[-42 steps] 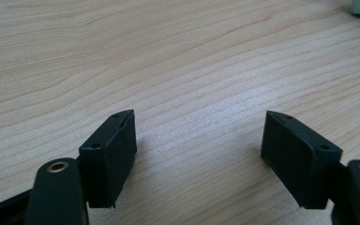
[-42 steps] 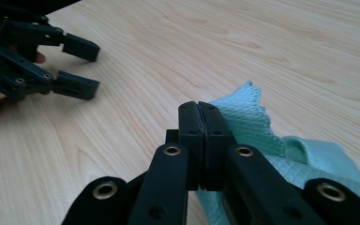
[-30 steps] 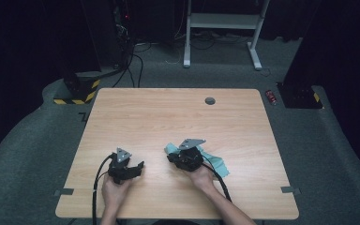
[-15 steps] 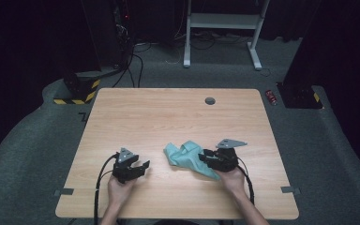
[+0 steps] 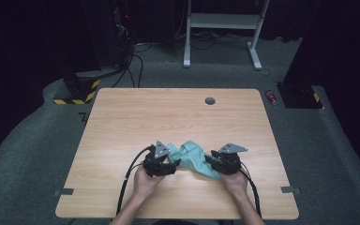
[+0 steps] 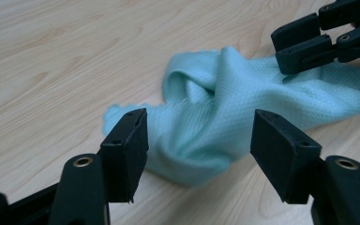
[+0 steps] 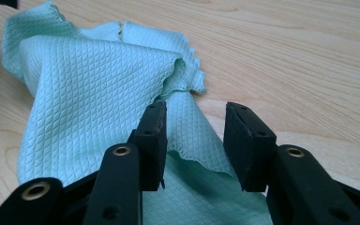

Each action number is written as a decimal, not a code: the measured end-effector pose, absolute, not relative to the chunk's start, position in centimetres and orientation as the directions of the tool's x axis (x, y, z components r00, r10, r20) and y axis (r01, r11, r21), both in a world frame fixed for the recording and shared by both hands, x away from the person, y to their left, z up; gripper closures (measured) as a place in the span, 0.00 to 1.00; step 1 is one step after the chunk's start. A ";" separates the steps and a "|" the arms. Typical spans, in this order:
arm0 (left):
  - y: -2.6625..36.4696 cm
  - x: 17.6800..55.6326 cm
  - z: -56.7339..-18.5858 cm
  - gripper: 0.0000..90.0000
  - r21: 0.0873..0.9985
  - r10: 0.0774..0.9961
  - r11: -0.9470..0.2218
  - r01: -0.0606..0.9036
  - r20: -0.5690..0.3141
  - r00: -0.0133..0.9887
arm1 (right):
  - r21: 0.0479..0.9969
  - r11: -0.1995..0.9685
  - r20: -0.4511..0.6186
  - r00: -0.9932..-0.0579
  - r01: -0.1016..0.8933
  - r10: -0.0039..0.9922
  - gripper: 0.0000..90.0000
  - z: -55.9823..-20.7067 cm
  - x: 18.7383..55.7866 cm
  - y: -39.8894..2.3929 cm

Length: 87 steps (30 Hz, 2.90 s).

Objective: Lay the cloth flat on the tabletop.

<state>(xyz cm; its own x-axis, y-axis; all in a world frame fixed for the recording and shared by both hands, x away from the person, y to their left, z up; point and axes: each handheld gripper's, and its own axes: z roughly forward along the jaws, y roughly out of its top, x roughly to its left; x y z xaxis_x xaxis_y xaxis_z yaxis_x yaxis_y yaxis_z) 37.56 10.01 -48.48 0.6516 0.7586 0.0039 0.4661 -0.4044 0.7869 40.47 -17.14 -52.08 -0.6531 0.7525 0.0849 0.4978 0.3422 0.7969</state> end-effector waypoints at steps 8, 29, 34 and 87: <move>6.6 37.9 -49.6 0.68 0.740 0.690 -0.527 0.419 0.085 0.719 | 0.763 0.413 0.037 -0.671 0.497 0.740 0.84 -52.2 40.5 -16.4; 10.9 34.1 -51.7 0.97 0.744 0.607 -0.580 0.333 0.121 0.786 | 0.751 0.452 -0.036 -0.653 0.482 0.756 1.00 -52.3 40.3 -16.0; 12.6 34.8 -51.5 0.97 0.744 0.642 -0.570 0.348 0.139 0.754 | 0.754 0.448 -0.040 -0.646 0.481 0.762 1.00 -52.2 41.3 -16.0; 12.4 35.9 -46.2 0.60 0.738 0.712 -0.462 0.492 -0.023 0.702 | 0.668 0.620 -0.068 -0.795 0.412 0.603 0.70 -51.3 42.3 -10.4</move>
